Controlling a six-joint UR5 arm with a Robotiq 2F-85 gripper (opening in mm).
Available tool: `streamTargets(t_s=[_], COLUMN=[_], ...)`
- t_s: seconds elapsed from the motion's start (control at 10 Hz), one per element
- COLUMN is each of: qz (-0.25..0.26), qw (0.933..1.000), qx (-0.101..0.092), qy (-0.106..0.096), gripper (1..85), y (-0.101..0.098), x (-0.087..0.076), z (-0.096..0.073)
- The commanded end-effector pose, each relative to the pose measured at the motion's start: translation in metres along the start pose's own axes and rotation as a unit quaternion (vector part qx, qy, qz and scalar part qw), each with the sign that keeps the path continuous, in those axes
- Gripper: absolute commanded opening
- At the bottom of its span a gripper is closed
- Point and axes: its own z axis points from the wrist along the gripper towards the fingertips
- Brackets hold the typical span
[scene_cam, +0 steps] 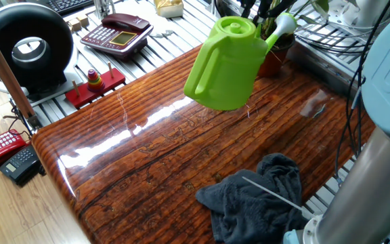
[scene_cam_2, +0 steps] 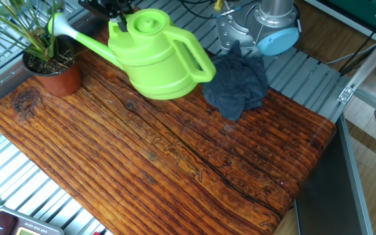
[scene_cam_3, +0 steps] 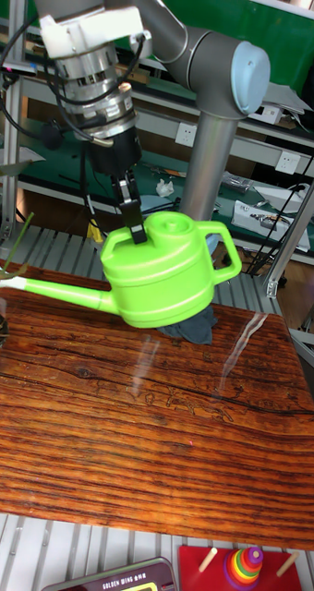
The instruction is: Water the plant
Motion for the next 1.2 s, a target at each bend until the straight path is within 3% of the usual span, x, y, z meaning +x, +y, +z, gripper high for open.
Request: streamTargets(t_s=[0.0,0.6,0.8,1.0,1.1], qz=[0.039,0.115,0.134,0.149,0.155], qw=[0.9987,0.9929,0.9897,0.9848,0.9835], qx=[0.009,0.016,0.023,0.033,0.033], qy=[0.031,0.023,0.046,0.083,0.088], gripper=[1.0,1.0,1.0,1.0,1.0], y=[-0.009,-0.015,-0.018,-0.024,-0.029], x=[0.002,-0.016,-0.009,0.005,0.007], z=[0.001,0.009,0.014,0.020,0.024])
